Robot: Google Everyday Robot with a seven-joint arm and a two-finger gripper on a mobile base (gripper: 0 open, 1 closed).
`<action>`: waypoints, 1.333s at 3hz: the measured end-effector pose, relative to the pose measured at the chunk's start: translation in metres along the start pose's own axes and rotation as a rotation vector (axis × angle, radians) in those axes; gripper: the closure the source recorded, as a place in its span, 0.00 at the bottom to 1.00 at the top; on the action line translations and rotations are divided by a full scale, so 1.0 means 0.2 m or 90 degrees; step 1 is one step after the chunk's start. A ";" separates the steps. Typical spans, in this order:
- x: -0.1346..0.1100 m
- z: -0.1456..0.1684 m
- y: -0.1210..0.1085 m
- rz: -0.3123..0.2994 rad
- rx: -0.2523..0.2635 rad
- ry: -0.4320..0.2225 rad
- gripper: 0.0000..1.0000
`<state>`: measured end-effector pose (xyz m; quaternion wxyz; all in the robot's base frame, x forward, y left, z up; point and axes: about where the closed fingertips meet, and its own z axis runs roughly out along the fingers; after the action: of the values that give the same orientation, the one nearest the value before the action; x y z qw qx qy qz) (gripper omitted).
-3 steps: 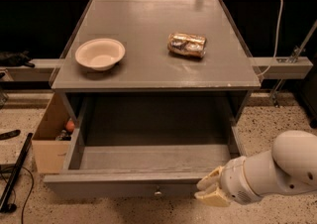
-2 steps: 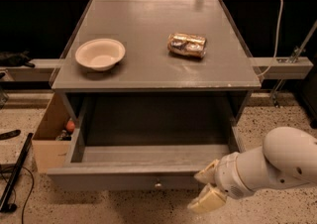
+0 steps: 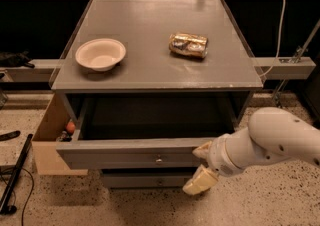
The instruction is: Close top drawer
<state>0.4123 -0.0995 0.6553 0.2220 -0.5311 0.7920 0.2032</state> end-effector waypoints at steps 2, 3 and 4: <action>-0.03 0.02 0.05 -0.012 -0.012 0.000 0.78; -0.03 0.02 0.05 -0.012 -0.012 0.000 0.99; 0.03 -0.03 0.03 0.002 -0.009 -0.019 1.00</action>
Offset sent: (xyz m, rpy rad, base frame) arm -0.0044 0.0125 0.0012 0.0024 0.0024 0.0321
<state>0.4038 -0.1041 0.6573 0.2293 -0.5286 0.7880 0.2170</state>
